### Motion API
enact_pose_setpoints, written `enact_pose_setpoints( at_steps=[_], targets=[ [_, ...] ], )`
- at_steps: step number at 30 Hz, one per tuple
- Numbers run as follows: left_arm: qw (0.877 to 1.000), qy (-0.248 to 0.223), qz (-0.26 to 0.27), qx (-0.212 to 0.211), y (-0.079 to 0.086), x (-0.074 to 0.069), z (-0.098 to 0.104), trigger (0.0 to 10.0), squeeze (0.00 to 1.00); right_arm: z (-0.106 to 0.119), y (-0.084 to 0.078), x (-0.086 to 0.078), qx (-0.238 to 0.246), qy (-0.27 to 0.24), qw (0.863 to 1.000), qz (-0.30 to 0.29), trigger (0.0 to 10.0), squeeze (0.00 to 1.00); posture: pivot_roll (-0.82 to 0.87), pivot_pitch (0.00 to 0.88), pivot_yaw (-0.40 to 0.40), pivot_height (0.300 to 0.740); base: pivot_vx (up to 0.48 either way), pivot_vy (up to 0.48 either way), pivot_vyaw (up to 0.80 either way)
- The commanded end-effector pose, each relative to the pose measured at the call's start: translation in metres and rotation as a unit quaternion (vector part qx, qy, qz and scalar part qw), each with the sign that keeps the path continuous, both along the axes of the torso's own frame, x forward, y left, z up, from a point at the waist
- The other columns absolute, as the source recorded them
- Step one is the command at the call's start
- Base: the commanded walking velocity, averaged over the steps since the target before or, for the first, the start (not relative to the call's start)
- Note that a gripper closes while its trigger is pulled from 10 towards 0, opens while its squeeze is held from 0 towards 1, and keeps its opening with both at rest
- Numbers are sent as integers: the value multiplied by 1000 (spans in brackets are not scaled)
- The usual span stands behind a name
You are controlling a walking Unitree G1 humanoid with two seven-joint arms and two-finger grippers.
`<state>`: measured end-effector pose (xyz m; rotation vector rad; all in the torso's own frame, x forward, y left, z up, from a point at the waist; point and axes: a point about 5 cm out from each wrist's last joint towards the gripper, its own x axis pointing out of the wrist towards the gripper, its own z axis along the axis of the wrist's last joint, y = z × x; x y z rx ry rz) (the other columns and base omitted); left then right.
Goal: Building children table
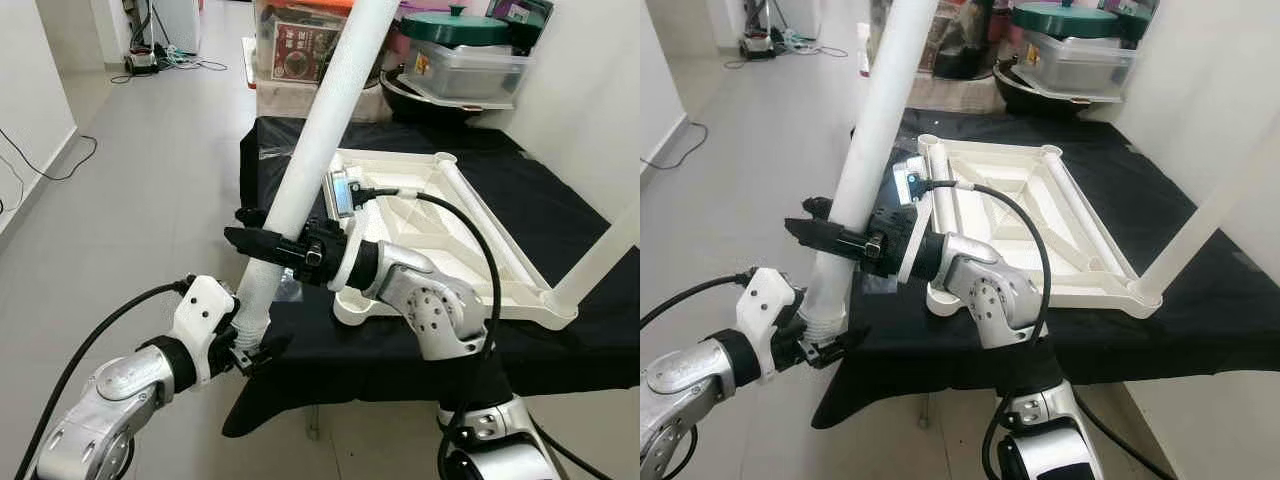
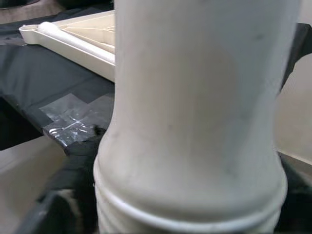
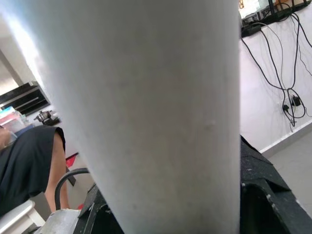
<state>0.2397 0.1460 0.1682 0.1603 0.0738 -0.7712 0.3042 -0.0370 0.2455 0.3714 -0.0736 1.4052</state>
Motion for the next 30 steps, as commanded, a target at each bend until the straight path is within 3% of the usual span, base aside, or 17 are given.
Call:
enact_pose_setpoints(
  at_steps=[1, 8, 9, 15, 16, 19, 20, 21, 23, 24, 25, 26, 28, 29, 30],
  targets=[
    [1000, 7, 4, 0, -1, 1, -6, 0, 0, 8, 2, -4, 14, -12, 1000, 11, 0, 0, 124, 0, -123, 740, 0, 0, 0],
    [1000, -14, 12, -11, 1, 4, 0, 0, 0, 4, 2, -6, 10, -4, 1000, 9, 0, 0, 124, 0, -124, 740, 0, 0, 0],
    [1000, -18, 13, -12, 1, 4, 1, 0, 0, 3, 2, -6, 6, -1, 1000, 8, 10000, 0, 123, 0, -123, 740, 0, 0, 0],
    [999, -28, 20, 3, 1, 6, 2, 0, 0, -6, 3, -4, -25, 7, 999, -21, 10000, 0, 122, 0, -124, 740, 0, 0, 0],
    [999, -34, 30, 11, 2, 8, 3, 4745, 0, -9, 3, 0, -26, 19, 999, -41, 10000, 1000, 122, 0, -124, 740, 0, 0, 0],
    [998, -38, 36, 17, 3, 9, 3, 4745, 0, -10, 2, 3, -27, 28, 998, -55, 10000, 1000, 122, 0, -124, 740, 0, 0, 0],
    [997, -48, 53, 24, 5, 13, 4, 10000, 0, -12, 1, 8, -26, 39, 995, -84, 10000, 1000, 122, 0, -124, 740, 0, 0, 0],
    [985, -83, 142, 49, 14, 28, 7, 10000, 0, -15, -1, 22, -17, 80, 983, -166, 10000, 0, 125, 0, -127, 740, 0, 0, 0],
    [970, -102, 212, 69, 22, 38, 8, 10000, 0, -20, -6, 36, -5, 131, 959, -252, 10000, 0, 125, 0, -127, 740, 0, 0, 0],
    [970, -102, 212, 69, 22, 38, 8, 10000, 0, -20, -6, 36, -5, 131, 959, -252, 10000, 0, 125, 0, -127, 740, 0, 0, 0],
    [966, -104, 227, 65, 20, 41, 8, 10000, 0, -25, -10, 41, 5, 167, 942, -291, 10000, 0, 127, 0, -131, 740, 0, 0, 0],
    [966, -104, 227, 65, 20, 41, 8, 10000, 0, -25, -10, 41, 5, 167, 942, -291, 10000, 0, 127, 0, -131, 740, 0, 0, 0],
    [964, -109, 235, 65, 11, 44, 6, 10000, 0, -33, -13, 46, 25, 219, 916, -335, 10000, 0, 129, 0, -133, 740, 0, 0, 0],
    [964, -109, 235, 65, 11, 44, 6, 10000, 0, -33, -13, 46, 25, 219, 916, -335, 10000, 0, 129, 0, -133, 740, 0, 0, 0],
    [963, -111, 232, 77, 3, 47, 3, 10000, 0, -35, -11, 47, 41, 239, 906, -346, 10000, 0, 127, 0, -129, 740, 0, 0, 0]
  ],
)
